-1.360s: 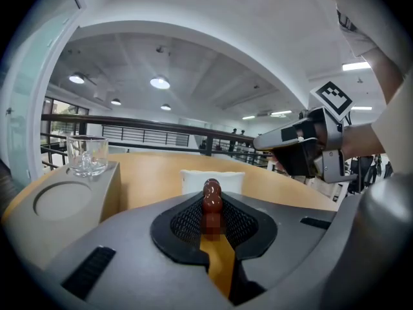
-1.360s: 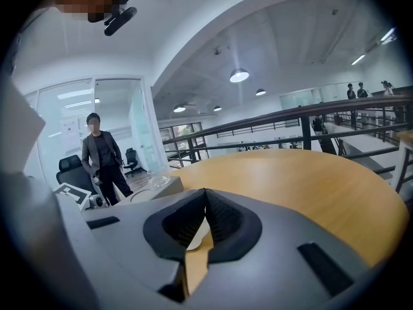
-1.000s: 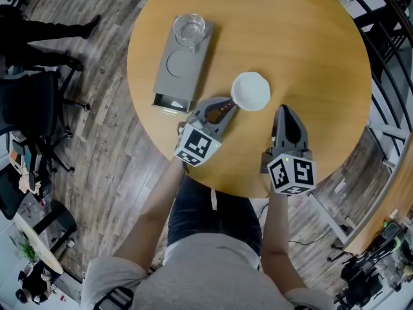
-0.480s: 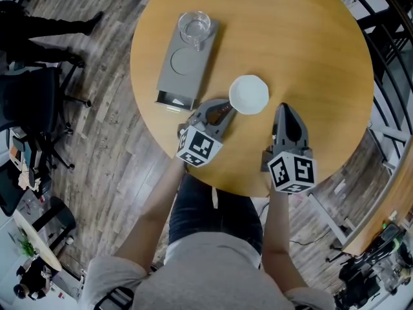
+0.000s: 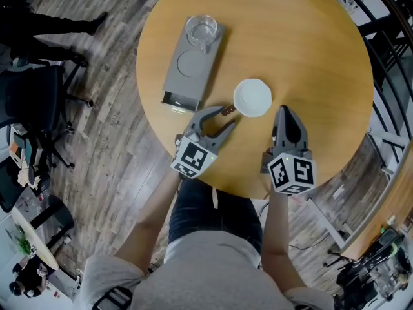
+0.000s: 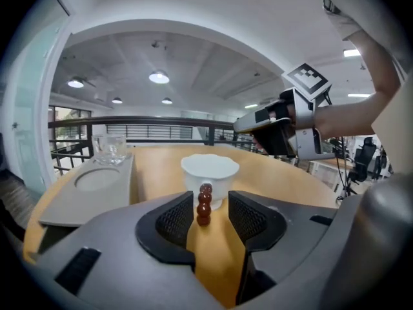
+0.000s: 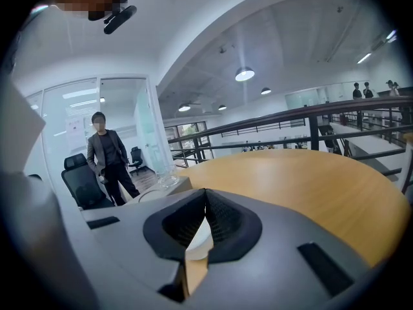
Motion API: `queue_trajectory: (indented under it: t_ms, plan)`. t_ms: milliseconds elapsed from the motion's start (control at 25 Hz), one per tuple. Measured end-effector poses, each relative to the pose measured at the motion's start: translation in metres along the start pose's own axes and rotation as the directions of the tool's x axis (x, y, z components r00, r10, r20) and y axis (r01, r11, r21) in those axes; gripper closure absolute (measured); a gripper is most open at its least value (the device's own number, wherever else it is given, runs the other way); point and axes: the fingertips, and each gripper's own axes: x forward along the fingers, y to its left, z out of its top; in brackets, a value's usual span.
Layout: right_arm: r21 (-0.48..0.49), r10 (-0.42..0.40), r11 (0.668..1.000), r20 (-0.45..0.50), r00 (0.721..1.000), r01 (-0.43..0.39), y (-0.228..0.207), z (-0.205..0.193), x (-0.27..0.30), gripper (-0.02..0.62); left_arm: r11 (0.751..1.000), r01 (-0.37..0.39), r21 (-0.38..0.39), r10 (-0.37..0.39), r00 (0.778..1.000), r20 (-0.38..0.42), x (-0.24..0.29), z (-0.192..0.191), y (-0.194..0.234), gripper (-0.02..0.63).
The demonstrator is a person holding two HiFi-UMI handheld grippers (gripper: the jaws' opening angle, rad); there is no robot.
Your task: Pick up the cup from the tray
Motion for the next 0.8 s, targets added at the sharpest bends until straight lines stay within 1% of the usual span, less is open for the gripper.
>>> queue_trajectory:
  t_ms: [40,80,120,160,200,280,400,480,600,680,760,800]
  plan:
    - [-0.002,0.001,1.0,0.007,1.0,-0.001,0.0,0.003,0.0,0.589,1.0,-0.024,-0.008,0.024,1.0,0.013,-0.009,0.005,0.002,0.445]
    - [-0.003,0.003,1.0,0.014,1.0,-0.003,0.001,0.007,0.001,0.589,0.998,-0.049,-0.028,0.05,0.998,0.032,-0.019,0.01,0.006,0.508]
    - [-0.005,0.005,1.0,0.022,1.0,-0.005,0.002,0.011,0.001,0.589,0.996,-0.074,-0.058,0.077,0.996,0.054,-0.029,0.016,0.012,0.554]
    - [-0.008,0.009,1.0,0.03,1.0,-0.009,0.004,0.015,0.002,0.589,0.991,-0.095,-0.09,0.103,0.991,0.081,-0.039,0.023,0.018,0.586]
    - [-0.012,0.015,1.0,0.037,0.999,-0.015,0.007,0.019,0.004,0.589,0.986,-0.113,-0.118,0.126,0.986,0.106,-0.051,0.031,0.024,0.598]
    - [-0.026,0.036,0.999,0.051,0.998,-0.035,0.017,0.029,0.011,0.589,0.975,-0.145,-0.169,0.17,0.974,0.149,-0.073,0.049,0.039,0.598]
    - [-0.055,0.082,0.995,0.072,0.994,-0.078,0.035,0.045,0.023,0.589,0.953,-0.199,-0.227,0.248,0.945,0.211,-0.104,0.078,0.064,0.6]
    - [-0.074,0.112,0.992,0.083,0.99,-0.106,0.051,0.054,0.032,0.589,0.941,-0.236,-0.241,0.292,0.928,0.23,-0.123,0.09,0.08,0.6]
    - [-0.091,0.144,0.987,0.092,0.985,-0.136,0.074,0.065,0.044,0.589,0.924,-0.292,-0.248,0.359,0.888,0.289,-0.151,0.107,0.1,0.598]
    - [-0.093,0.164,0.984,0.095,0.982,-0.155,0.091,0.073,0.053,0.589,0.908,-0.328,-0.261,0.401,0.862,0.31,-0.166,0.117,0.111,0.598]
    - [-0.11,0.194,0.977,0.08,0.978,-0.185,0.11,0.08,0.063,0.589,0.89,-0.358,-0.282,0.439,0.839,0.322,-0.181,0.123,0.12,0.598]
    - [-0.127,0.213,0.971,0.064,0.975,-0.204,0.119,0.083,0.069,0.589,0.884,-0.37,-0.288,0.453,0.831,0.324,-0.187,0.124,0.124,0.598]
